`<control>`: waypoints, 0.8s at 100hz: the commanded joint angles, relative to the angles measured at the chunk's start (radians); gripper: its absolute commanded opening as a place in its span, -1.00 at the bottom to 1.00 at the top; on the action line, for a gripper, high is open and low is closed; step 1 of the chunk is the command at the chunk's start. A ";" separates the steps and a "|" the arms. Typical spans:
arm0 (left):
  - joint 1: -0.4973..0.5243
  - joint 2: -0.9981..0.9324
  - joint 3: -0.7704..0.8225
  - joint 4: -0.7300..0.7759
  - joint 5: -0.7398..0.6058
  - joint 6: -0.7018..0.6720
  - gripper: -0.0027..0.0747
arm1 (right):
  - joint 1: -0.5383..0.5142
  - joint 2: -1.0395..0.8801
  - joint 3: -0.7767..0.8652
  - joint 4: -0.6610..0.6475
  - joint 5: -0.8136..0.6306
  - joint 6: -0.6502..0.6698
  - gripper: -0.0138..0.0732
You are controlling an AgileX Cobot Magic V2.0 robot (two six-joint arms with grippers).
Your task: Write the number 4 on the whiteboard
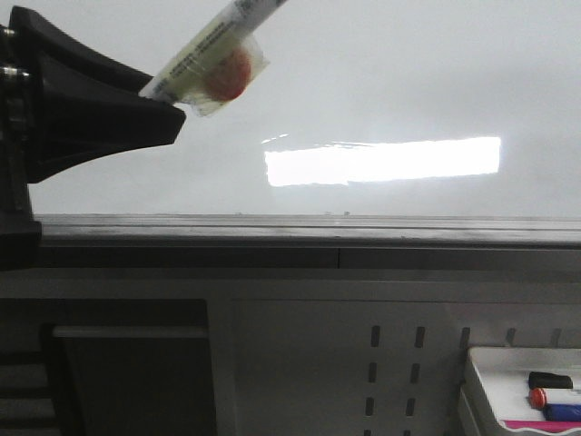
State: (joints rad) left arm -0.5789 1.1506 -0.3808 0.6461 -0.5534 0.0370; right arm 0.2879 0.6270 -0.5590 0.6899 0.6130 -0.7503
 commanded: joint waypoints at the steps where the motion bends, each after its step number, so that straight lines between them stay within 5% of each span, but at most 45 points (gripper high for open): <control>1: -0.007 -0.033 -0.023 0.054 -0.087 -0.008 -0.98 | 0.051 0.065 -0.063 0.055 -0.065 -0.053 -0.83; 12: -0.007 -0.033 -0.023 0.124 -0.087 -0.008 -0.98 | 0.138 0.142 -0.111 0.057 -0.067 -0.090 -0.67; 34: -0.007 -0.033 -0.023 0.169 -0.087 -0.008 -0.98 | 0.329 0.265 -0.203 0.057 -0.123 -0.102 0.19; 70: -0.007 -0.033 -0.023 0.169 -0.090 -0.008 -0.98 | 0.406 0.447 -0.282 0.057 -0.206 -0.106 0.19; 80: -0.007 -0.033 -0.023 0.169 -0.090 -0.008 -0.98 | 0.406 0.483 -0.282 0.057 -0.206 -0.106 -0.04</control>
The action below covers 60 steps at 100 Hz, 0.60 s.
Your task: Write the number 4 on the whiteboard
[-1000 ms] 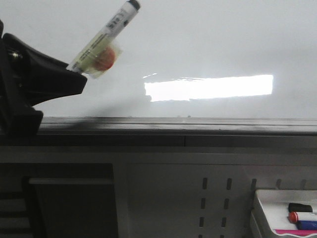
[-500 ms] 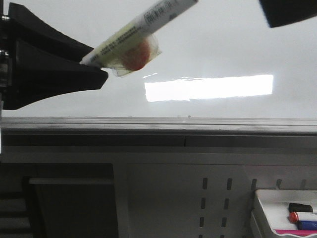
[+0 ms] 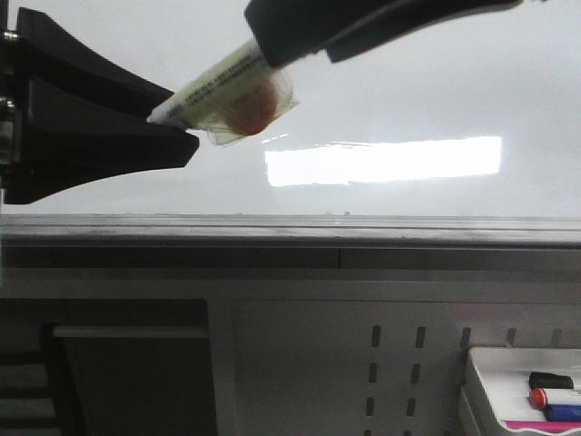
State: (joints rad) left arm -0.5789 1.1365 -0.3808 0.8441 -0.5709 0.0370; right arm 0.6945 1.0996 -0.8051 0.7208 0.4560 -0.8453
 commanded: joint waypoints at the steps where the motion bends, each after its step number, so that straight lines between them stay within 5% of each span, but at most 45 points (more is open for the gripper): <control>1: -0.007 -0.019 -0.023 -0.029 -0.073 -0.008 -0.98 | 0.000 0.014 -0.036 0.027 -0.049 -0.011 -0.10; 16: -0.007 -0.019 -0.023 -0.029 -0.073 -0.008 -0.97 | 0.000 0.024 -0.036 0.027 -0.083 -0.011 -0.85; 26: -0.007 -0.019 -0.023 -0.029 -0.073 -0.008 -0.77 | 0.000 0.022 -0.036 0.027 -0.107 -0.011 -0.83; 46: -0.007 -0.031 -0.023 -0.143 -0.023 -0.008 0.23 | 0.000 0.022 -0.038 0.013 -0.107 -0.013 -0.83; 60: -0.007 -0.122 -0.023 -0.344 0.145 -0.008 0.23 | -0.013 0.024 -0.064 -0.033 -0.138 -0.013 -0.83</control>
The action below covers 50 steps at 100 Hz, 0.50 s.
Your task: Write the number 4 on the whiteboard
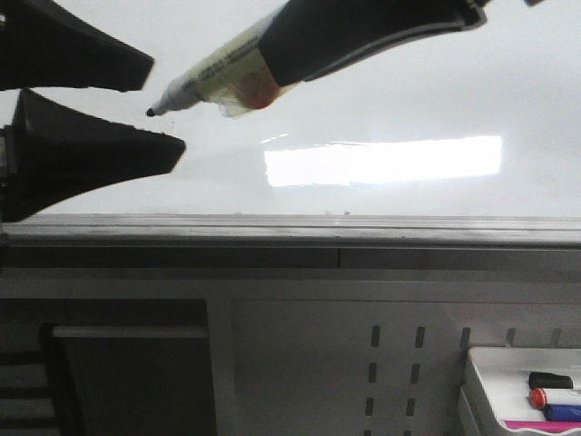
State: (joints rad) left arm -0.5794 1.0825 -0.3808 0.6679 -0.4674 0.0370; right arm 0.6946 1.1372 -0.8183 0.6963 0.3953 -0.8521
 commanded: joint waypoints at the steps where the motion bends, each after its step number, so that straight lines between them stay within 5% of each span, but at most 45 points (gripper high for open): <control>1: -0.007 -0.081 -0.023 -0.181 0.050 -0.008 0.23 | -0.017 -0.013 -0.053 -0.009 -0.084 -0.006 -0.83; 23: 0.087 -0.261 -0.023 -0.383 0.168 -0.008 0.21 | -0.104 0.095 -0.162 -0.009 -0.064 -0.006 -0.83; 50: 0.185 -0.349 -0.023 -0.397 0.147 -0.008 0.21 | -0.188 0.287 -0.368 -0.009 -0.019 -0.006 -0.83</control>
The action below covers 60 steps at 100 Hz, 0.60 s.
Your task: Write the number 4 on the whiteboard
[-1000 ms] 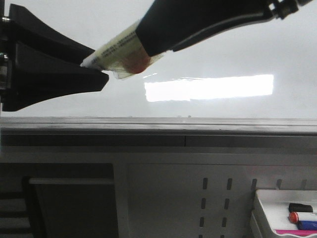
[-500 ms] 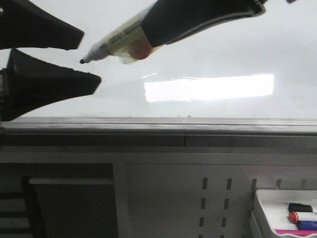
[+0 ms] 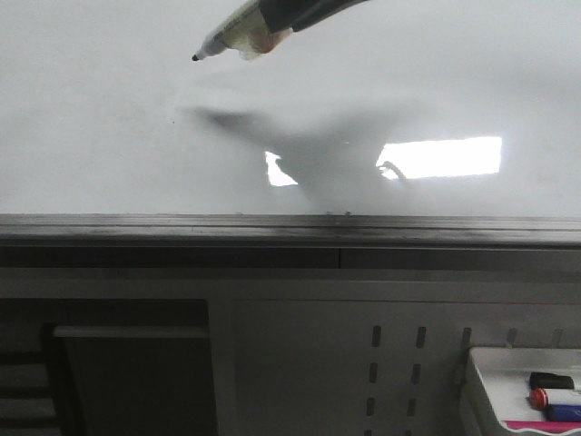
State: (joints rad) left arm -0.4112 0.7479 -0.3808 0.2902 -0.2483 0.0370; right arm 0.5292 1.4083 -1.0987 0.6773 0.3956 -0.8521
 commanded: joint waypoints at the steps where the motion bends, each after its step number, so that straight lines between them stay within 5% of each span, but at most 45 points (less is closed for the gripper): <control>1: 0.017 -0.014 -0.023 -0.019 -0.072 -0.008 0.21 | -0.023 0.024 -0.097 0.011 -0.018 -0.006 -0.83; 60: 0.017 -0.014 -0.023 -0.019 -0.072 -0.008 0.21 | -0.052 0.024 0.052 0.021 -0.070 -0.006 -0.83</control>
State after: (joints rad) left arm -0.3952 0.7377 -0.3790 0.2882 -0.2483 0.0370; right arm 0.5010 1.4846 -1.0525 0.7163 0.4037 -0.8539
